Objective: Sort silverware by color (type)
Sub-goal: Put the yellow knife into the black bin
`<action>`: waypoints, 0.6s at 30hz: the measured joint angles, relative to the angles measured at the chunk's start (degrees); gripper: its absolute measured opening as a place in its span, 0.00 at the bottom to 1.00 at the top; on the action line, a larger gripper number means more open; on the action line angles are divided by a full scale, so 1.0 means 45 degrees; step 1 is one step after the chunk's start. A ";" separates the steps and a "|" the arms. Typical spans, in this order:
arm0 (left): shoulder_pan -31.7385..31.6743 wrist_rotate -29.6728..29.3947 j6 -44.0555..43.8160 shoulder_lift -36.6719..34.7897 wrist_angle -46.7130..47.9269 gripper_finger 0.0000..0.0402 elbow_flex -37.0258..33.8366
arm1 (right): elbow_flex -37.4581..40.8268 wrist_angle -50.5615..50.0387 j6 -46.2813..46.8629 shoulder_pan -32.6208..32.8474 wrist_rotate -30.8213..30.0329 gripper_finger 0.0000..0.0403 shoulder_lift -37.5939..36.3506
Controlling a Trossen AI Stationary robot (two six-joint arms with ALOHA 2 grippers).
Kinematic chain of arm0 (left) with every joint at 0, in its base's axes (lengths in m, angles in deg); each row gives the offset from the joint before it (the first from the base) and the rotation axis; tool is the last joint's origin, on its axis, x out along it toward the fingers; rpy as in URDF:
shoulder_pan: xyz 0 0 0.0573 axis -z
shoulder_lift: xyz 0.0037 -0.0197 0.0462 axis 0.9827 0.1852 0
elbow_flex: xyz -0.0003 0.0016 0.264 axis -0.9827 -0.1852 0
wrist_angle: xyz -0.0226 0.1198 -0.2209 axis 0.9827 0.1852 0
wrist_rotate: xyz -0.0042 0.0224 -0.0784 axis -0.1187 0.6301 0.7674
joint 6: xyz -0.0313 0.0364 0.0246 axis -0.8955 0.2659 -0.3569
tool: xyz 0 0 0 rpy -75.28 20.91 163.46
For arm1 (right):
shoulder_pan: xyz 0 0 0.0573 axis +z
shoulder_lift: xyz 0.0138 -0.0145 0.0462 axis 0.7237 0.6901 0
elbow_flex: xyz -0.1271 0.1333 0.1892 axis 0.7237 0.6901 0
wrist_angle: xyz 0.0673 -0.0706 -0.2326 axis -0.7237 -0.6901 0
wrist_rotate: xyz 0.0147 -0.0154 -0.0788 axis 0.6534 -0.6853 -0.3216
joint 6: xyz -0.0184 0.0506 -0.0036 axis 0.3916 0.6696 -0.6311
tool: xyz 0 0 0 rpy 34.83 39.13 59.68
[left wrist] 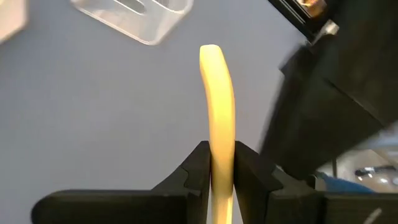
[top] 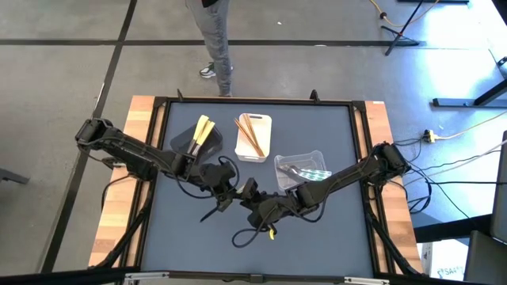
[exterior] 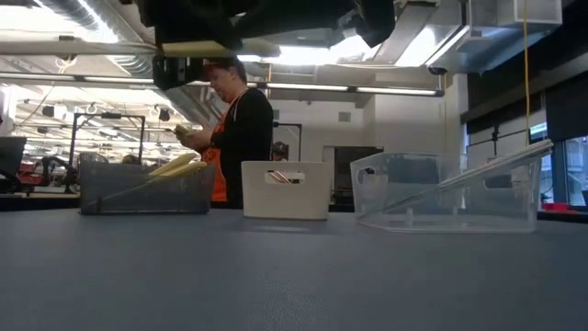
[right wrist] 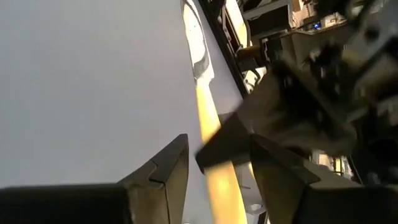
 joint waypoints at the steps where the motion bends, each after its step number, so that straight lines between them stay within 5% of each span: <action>1: -0.0067 -0.0055 -0.0001 0.0000 0.0051 0.12 0.0000 | 0.0000 0.0011 0.0000 0.0004 0.0010 0.40 0.0000; 18: -0.2403 -0.0861 0.2089 -0.1027 0.1306 0.12 0.0000 | 0.0000 -0.2087 0.1132 0.0413 -0.1917 0.40 -0.2348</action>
